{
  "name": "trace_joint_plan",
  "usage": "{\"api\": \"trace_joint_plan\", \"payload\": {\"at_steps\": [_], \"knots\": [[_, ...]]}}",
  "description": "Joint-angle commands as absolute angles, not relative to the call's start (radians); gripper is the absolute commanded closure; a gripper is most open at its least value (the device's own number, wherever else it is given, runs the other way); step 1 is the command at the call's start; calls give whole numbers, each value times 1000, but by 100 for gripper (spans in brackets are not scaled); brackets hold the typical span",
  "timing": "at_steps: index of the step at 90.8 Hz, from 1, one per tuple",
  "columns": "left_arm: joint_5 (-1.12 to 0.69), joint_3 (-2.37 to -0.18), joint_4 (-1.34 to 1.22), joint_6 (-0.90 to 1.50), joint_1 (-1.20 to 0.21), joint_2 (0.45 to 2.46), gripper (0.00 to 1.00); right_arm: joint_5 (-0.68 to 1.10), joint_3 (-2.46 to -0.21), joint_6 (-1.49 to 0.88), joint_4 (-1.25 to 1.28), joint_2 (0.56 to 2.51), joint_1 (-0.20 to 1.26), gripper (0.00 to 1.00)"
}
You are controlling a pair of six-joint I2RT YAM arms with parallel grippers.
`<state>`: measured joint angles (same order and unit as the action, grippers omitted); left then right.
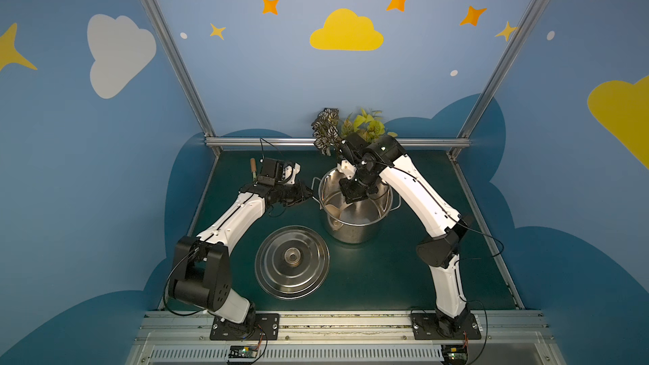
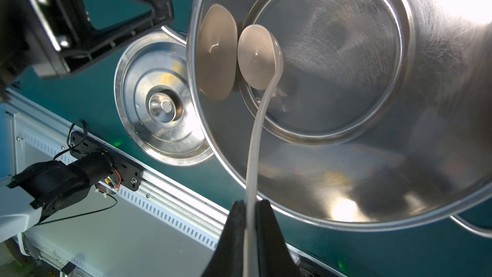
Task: Stir the soup with a spoon
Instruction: Stir the soup in the pan with a stick.
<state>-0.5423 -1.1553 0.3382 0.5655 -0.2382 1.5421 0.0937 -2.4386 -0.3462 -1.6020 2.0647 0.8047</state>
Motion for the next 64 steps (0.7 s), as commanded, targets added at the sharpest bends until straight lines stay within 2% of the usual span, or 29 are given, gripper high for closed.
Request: {"api": "trace_joint_plan", "payload": {"at_steps": [1,32,64], "knots": [[-560,-1131,375,518,-249,1520,95,65,-2366,-352,-1691,1944,818,100],[-561,-1131,374,519,-249,1522,95,-146,-2092,-420,-1734,1777,759,100],[-558,-1130,374,517,-249,1522,95,-203,-2218,-393,-1728,1886,625,100]]}}
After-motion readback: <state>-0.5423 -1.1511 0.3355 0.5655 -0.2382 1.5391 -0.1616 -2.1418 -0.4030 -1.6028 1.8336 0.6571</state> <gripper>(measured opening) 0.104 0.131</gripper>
